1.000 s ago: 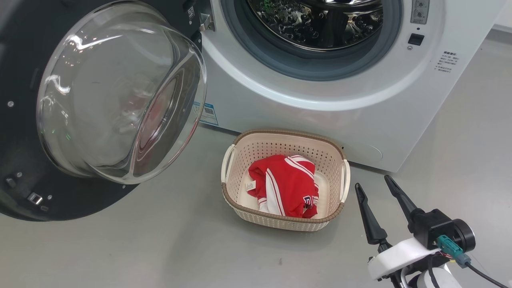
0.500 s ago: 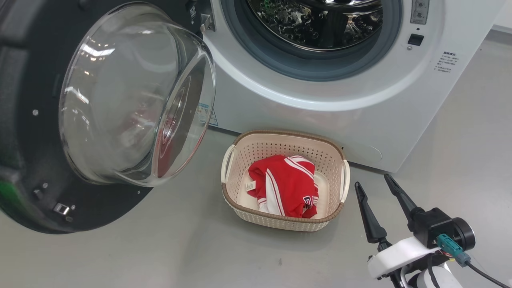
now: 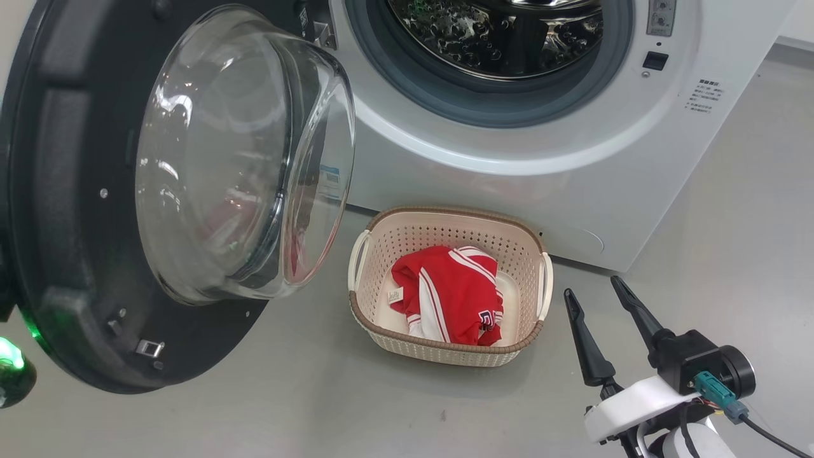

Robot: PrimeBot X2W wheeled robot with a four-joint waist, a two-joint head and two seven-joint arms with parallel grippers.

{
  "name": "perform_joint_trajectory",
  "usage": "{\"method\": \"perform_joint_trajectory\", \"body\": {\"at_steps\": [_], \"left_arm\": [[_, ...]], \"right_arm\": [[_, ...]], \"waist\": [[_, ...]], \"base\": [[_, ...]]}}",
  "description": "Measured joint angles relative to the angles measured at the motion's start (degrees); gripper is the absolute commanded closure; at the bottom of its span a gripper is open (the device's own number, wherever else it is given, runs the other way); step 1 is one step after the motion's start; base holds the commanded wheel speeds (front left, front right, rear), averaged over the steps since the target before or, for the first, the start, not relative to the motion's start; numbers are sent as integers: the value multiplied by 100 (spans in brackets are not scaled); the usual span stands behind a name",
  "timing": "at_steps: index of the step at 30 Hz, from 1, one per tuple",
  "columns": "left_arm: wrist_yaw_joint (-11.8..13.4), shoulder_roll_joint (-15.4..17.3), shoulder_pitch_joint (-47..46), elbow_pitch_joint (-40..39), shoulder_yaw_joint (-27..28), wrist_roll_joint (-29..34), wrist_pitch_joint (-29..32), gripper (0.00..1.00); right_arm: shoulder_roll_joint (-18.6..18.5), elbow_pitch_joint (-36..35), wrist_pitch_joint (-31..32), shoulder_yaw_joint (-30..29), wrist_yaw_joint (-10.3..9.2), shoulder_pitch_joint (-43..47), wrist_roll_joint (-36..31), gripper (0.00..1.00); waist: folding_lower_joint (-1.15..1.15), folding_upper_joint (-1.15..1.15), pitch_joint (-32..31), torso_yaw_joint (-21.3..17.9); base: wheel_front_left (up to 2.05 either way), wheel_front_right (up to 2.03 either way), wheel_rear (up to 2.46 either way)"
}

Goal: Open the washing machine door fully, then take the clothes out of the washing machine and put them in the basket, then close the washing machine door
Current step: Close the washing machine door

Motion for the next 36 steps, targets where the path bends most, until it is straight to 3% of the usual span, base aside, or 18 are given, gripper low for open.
{"method": "perform_joint_trajectory", "body": {"at_steps": [15,36], "left_arm": [[-304,-25,198,-573,-376,-241,892,100],[-505,-118,532,-1595,-780,-382,1600,100]], "right_arm": [[13,16,-1,42,-8,-33,0,0],[105,43,-10,93,-10,-132,37,0]], "waist": [[0,0,-9,-103],[0,0,50,-687]], "base": [[0,0,0],[0,0,0]]}}
